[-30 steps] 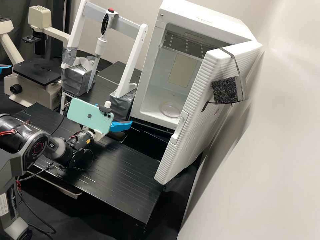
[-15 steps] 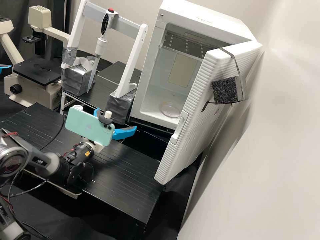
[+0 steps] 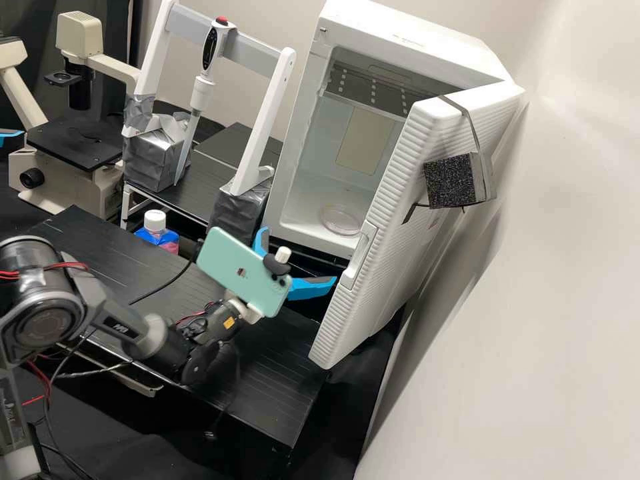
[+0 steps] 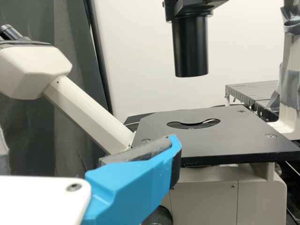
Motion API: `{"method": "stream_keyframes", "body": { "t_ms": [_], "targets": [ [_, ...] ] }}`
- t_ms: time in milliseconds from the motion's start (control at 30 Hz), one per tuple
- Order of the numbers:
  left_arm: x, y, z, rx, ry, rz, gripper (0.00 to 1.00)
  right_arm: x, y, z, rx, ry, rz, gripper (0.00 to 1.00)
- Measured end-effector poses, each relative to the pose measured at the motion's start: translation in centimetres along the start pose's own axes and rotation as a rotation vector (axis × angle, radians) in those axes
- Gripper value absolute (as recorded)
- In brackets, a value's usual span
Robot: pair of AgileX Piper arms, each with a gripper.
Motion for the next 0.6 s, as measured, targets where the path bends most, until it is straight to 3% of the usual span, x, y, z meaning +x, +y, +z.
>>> {"method": "stream_keyframes", "body": {
  "t_ms": [333,600],
  "targets": [
    [0.0,0.0,0.0,0.0,0.0,0.0,1.0,7.0,0.9,-1.6,-0.01,0.003,-0.032,1.0],
    [0.0,0.0,0.0,0.0,0.0,0.0,1.0,12.4,0.9,-2.0,-0.009,-0.042,-0.069,1.0]
  ]
}}
